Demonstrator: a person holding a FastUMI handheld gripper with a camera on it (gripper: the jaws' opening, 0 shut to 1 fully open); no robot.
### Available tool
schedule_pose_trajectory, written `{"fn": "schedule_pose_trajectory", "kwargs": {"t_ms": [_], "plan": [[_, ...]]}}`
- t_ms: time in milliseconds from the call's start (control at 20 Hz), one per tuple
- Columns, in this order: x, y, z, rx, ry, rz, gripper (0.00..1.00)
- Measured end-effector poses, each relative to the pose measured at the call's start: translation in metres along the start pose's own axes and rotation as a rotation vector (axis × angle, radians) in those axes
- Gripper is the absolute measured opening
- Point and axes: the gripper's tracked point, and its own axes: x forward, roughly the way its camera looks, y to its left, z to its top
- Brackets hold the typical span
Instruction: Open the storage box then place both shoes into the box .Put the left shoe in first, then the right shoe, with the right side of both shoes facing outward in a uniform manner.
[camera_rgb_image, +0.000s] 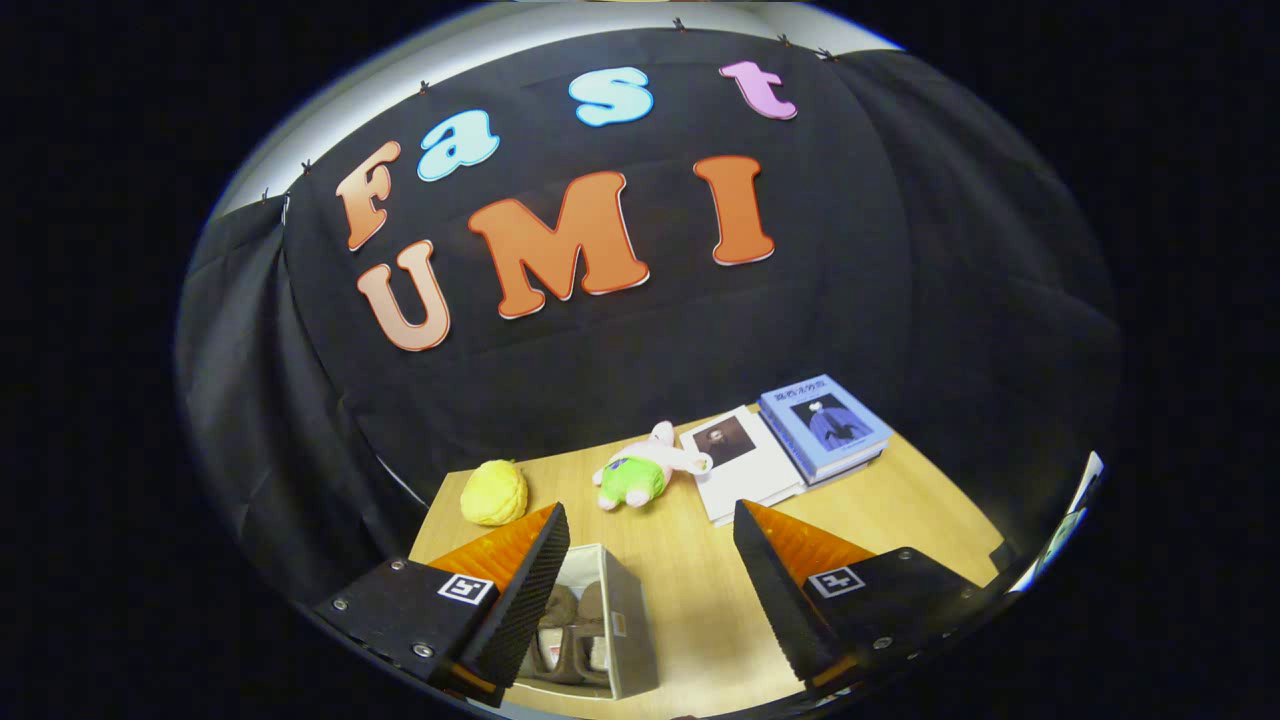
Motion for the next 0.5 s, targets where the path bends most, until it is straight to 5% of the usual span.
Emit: {"fn": "schedule_pose_trajectory", "kwargs": {"t_ms": [500], "plan": [[-0.064,-0.083,0.045,-0.059,-0.170,-0.082,0.98]]}}
